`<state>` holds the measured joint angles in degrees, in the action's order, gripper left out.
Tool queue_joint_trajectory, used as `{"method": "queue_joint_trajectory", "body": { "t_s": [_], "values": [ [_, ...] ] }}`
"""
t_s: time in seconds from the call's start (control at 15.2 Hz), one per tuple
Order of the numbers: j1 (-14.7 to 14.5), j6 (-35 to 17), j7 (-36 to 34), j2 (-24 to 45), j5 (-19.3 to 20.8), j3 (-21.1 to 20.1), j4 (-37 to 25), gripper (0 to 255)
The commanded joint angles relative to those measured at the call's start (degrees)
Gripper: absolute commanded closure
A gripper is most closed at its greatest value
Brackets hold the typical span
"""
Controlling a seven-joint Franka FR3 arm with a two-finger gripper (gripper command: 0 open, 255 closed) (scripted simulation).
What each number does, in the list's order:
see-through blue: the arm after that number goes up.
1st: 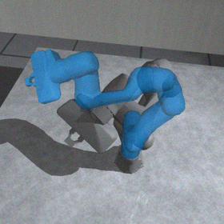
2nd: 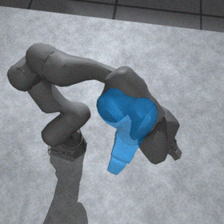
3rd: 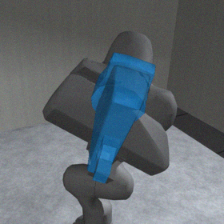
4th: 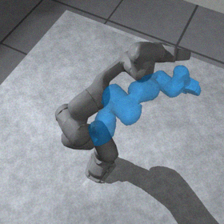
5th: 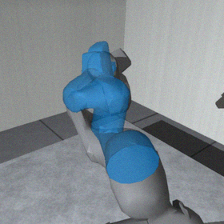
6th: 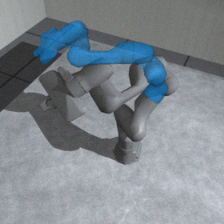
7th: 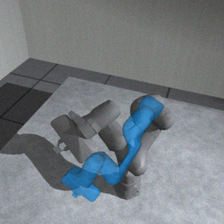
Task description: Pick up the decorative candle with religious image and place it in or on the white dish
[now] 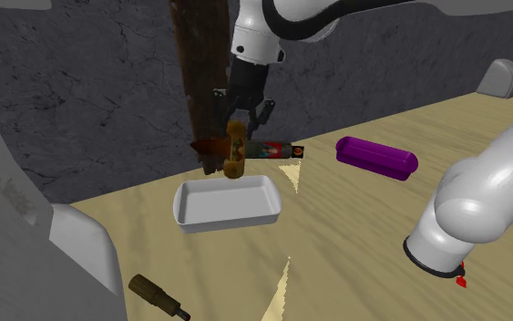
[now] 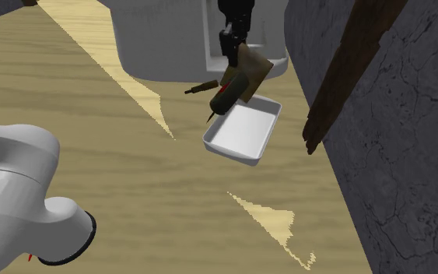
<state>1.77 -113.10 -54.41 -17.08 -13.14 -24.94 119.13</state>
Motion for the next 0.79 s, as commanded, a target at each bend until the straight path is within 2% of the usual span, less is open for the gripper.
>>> {"method": "queue_joint_trajectory", "body": {
  "t_s": [0.0,0.13,0.73],
  "values": [
    [0.2,0.4,-2.8,4.3,1.9,-1.9,-5.0,255],
    [0.1,1.0,-5.7,8.8,4.3,-3.7,-10.0,255],
    [-0.2,-5.9,-5.3,9.4,4.1,-4.0,-3.6,255]
  ]
}}
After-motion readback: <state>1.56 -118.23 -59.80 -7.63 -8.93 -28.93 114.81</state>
